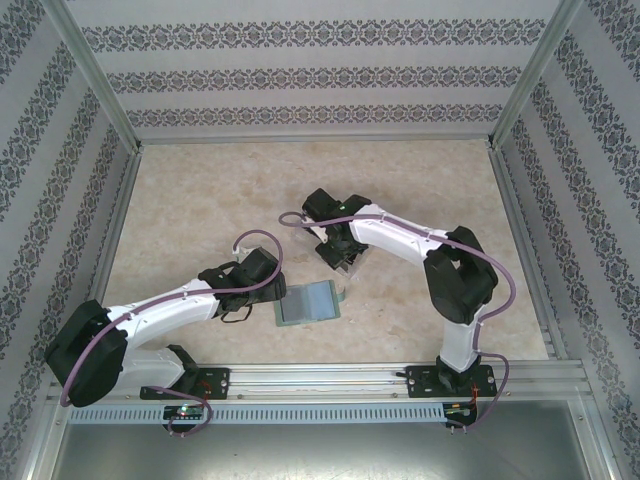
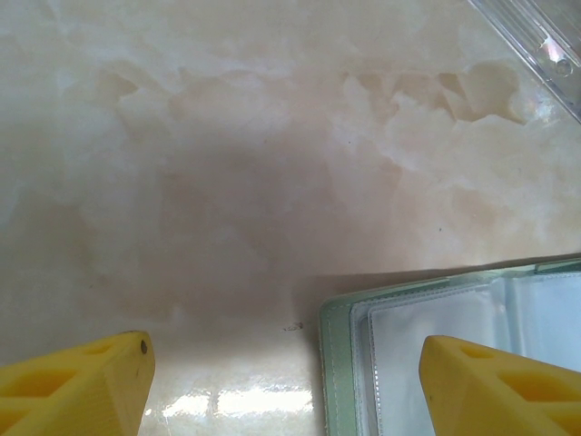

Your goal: Put the credit cards into the card holder

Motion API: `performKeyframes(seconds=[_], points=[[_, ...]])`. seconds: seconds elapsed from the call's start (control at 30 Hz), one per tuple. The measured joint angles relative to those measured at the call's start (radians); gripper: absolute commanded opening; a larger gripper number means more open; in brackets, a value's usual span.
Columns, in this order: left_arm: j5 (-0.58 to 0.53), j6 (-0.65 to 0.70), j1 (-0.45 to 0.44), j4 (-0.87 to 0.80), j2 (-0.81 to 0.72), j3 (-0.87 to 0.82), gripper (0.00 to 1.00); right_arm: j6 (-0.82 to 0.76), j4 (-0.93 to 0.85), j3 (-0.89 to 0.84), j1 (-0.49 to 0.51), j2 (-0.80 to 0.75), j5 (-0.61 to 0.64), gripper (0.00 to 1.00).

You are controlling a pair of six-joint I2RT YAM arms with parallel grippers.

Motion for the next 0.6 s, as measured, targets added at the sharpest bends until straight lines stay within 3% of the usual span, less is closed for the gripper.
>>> performKeyframes(seconds=[0.3, 0.6], points=[[-0.003, 0.019, 0.000, -0.009, 0.000, 0.009, 0.77, 0.023, -0.007, 0.028, -0.001, -0.115, -0.033, 0.00], [-0.004, 0.077, -0.050, -0.078, 0.010, 0.069, 0.77, 0.146, 0.066, -0.042, -0.002, -0.332, -0.161, 0.00]])
